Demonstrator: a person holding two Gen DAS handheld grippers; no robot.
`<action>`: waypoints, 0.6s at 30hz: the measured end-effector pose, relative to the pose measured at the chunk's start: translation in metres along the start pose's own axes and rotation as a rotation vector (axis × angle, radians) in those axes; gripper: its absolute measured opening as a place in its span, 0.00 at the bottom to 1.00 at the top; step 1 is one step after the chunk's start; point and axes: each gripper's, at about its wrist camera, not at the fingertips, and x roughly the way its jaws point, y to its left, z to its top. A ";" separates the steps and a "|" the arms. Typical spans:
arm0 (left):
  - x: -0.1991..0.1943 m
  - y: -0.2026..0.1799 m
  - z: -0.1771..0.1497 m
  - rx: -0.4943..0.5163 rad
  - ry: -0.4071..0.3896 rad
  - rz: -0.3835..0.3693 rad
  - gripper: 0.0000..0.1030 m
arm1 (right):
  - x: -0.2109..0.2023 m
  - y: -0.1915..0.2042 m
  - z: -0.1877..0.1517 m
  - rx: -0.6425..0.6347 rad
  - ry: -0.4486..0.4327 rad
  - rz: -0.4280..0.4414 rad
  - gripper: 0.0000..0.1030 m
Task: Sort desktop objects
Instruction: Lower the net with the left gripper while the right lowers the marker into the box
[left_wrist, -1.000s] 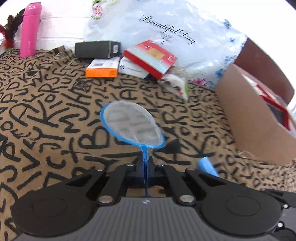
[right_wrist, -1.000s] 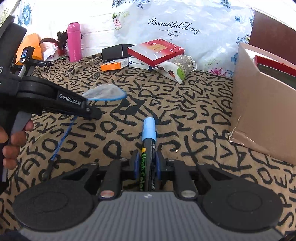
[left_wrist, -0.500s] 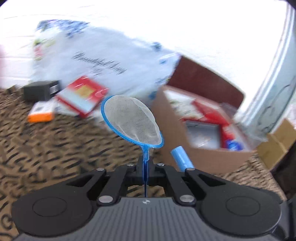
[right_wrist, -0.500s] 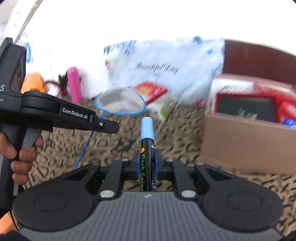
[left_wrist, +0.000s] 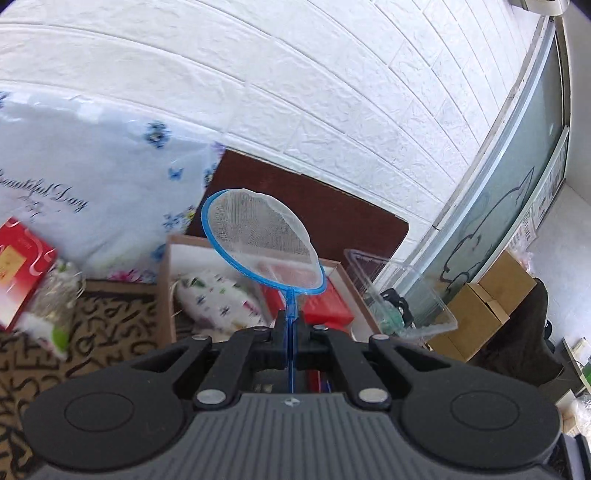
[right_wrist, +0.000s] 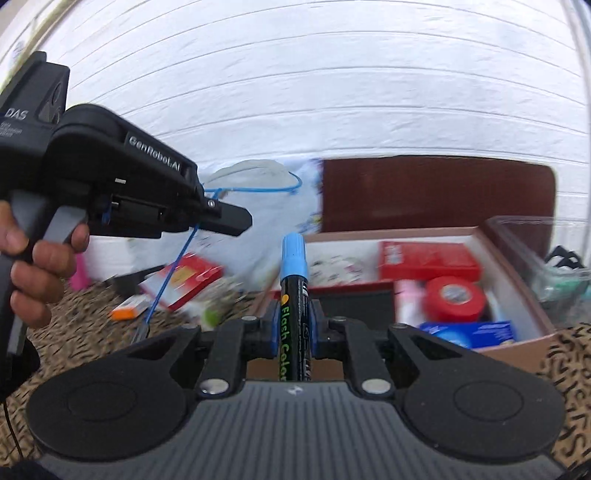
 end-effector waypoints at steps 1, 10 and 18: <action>0.009 -0.002 0.004 0.001 0.004 0.004 0.00 | 0.003 -0.007 0.004 0.002 -0.003 -0.016 0.13; 0.089 0.011 0.004 -0.030 0.075 0.029 0.00 | 0.035 -0.057 0.015 0.026 0.016 -0.128 0.13; 0.119 0.029 -0.007 -0.029 0.126 0.058 0.00 | 0.067 -0.073 0.007 0.043 0.056 -0.167 0.13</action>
